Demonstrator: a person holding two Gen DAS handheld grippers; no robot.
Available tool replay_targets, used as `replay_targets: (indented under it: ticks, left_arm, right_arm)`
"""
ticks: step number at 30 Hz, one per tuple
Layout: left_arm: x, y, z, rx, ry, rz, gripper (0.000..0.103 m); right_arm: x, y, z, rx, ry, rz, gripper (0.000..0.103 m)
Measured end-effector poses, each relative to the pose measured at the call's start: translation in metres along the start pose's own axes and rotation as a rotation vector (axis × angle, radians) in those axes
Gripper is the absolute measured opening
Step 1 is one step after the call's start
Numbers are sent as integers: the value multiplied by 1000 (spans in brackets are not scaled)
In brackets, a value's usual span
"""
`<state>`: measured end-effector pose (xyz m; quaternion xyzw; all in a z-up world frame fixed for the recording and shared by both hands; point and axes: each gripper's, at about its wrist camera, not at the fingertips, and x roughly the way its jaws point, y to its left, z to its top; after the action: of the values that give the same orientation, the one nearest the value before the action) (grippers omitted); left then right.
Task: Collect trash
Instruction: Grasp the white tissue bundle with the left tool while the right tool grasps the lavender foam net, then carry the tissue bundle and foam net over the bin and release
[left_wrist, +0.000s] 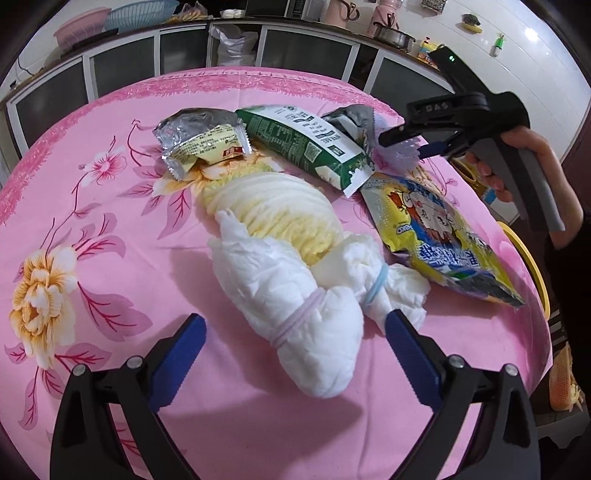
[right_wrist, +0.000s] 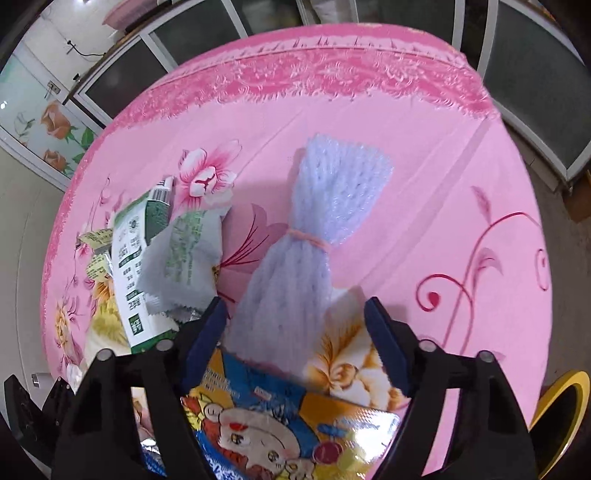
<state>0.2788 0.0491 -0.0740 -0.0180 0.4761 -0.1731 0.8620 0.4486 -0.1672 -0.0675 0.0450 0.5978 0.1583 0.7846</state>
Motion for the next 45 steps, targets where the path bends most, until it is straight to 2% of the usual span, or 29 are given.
replay_targets:
  ticks: [1, 2, 4, 6, 9, 16, 21, 29, 33, 39, 45]
  left_arm:
    - [0, 1, 1, -4, 1, -1, 83]
    - [-1, 1, 1, -5, 0, -6, 78]
    - [-2, 2, 2, -6, 7, 4, 52]
    - [-2, 6, 3, -24, 18, -7, 45]
    - [-6, 10, 4, -56, 19, -21, 41]
    - [-40, 12, -1, -78, -38, -22, 40]
    - [-71, 11, -9, -68, -92, 6, 40]
    - [-100, 12, -20, -86, -137, 35, 40]
    - [-107, 3, -26, -70, -149, 42, 40]
    - [-110, -21, -24, -34, -165, 14, 40]
    - [-101, -69, -7, 56, -176, -39, 40]
  right_arm:
    - [4, 0, 1, -4, 11, -5, 57]
    - [7, 1, 2, -7, 15, -15, 53]
    - [9, 1, 2, -14, 4, -52, 33]
    - [8, -2, 3, -1, -1, -32, 26]
    - [3, -2, 2, -1, -10, -26, 21]
    - [-21, 6, -9, -38, -57, -22, 20]
    - [-53, 6, -20, -41, -111, -12, 20]
    - [-96, 3, -49, -40, -171, 16, 20]
    - [-112, -7, -77, -30, -189, 29, 20]
    - [-134, -35, -122, 15, -219, 40, 20]
    - [-157, -80, -168, 97, -261, 18, 20]
